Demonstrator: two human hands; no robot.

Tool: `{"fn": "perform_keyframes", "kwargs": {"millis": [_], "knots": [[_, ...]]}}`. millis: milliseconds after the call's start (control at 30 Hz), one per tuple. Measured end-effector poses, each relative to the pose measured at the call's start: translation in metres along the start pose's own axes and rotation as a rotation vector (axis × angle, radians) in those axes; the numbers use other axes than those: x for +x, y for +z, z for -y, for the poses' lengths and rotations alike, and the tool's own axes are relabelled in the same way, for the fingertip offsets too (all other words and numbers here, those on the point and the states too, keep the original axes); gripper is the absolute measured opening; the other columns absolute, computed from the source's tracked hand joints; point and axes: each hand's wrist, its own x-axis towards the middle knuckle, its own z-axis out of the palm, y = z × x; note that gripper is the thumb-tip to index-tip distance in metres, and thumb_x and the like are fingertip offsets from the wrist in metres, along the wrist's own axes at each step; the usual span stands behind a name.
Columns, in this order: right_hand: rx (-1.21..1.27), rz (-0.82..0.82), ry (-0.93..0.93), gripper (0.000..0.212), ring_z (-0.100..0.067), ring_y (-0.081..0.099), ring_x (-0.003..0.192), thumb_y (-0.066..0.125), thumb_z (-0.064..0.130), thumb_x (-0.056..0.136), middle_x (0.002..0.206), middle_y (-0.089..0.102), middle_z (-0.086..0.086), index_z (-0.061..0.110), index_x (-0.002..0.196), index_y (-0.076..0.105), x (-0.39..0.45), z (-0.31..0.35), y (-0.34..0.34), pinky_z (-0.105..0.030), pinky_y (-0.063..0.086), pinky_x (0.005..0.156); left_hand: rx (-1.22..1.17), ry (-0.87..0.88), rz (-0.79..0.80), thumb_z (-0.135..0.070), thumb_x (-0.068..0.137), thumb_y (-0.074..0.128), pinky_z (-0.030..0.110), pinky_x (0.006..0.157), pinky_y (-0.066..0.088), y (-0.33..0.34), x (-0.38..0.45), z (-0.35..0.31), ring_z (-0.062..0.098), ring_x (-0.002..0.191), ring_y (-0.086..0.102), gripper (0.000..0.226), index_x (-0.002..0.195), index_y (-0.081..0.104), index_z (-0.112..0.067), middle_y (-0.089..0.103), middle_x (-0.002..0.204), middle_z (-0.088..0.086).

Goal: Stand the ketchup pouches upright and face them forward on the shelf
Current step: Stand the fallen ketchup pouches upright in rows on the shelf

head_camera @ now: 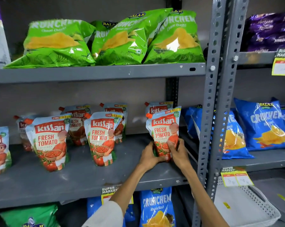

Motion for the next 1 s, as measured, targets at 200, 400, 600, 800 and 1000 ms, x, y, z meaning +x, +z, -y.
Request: {"fn": "perform_keyframes", "kwargs": {"millis": [200,400,600,800,1000], "knots": [[-0.193,-0.281,-0.224,0.053,-0.019,0.052,0.120,0.065,0.030,0.088,0.132,0.051,-0.006,0.015,0.131,0.039,-0.018,0.009,0.001,-0.036,0.046,0.099,-0.082,-0.024,-0.023,-0.026,0.059,0.093,0.038,0.106,0.047,-0.013,-0.014,-0.003,0.013,0.123,0.054,0.102,0.144,0.037,-0.018,0.052,0.133,-0.008],[-0.092,-0.308,-0.446,0.014,-0.016,0.061,0.089,0.063,0.017,0.089,0.100,0.062,0.000,0.018,0.101,0.055,-0.044,0.038,0.054,-0.030,0.053,0.079,-0.112,0.105,-0.289,-0.011,0.078,0.080,0.031,0.081,0.059,-0.081,-0.053,-0.012,0.015,0.090,0.070,0.044,0.114,0.061,-0.026,0.071,0.106,0.000],[0.032,0.066,-0.386,0.016,-0.004,0.063,0.081,0.066,0.014,0.087,0.090,0.066,0.008,0.021,0.099,0.057,-0.052,0.057,0.147,-0.012,0.047,0.065,-0.088,0.162,-0.614,-0.001,0.082,0.073,0.018,0.058,0.052,-0.155,-0.097,0.000,0.007,0.064,0.064,0.018,0.083,0.066,-0.017,0.067,0.079,0.003],[0.015,0.363,-0.201,0.078,-0.014,0.054,0.116,0.079,0.015,0.076,0.122,0.054,0.005,0.013,0.135,0.027,-0.044,0.048,0.212,-0.029,0.046,0.096,-0.034,-0.042,-0.499,-0.009,0.082,0.076,0.023,0.091,0.051,-0.217,-0.091,0.048,0.016,0.112,0.055,0.063,0.134,0.041,-0.017,0.046,0.131,0.005],[0.055,0.487,-0.137,0.082,-0.002,0.058,0.110,0.076,0.013,0.081,0.130,0.053,0.002,0.014,0.143,0.022,-0.042,0.040,0.214,-0.012,0.048,0.089,-0.104,-0.121,-0.169,-0.017,0.088,0.070,0.015,0.086,0.053,-0.228,-0.085,0.061,0.018,0.112,0.062,0.062,0.143,0.040,-0.015,0.059,0.134,0.012]]}}
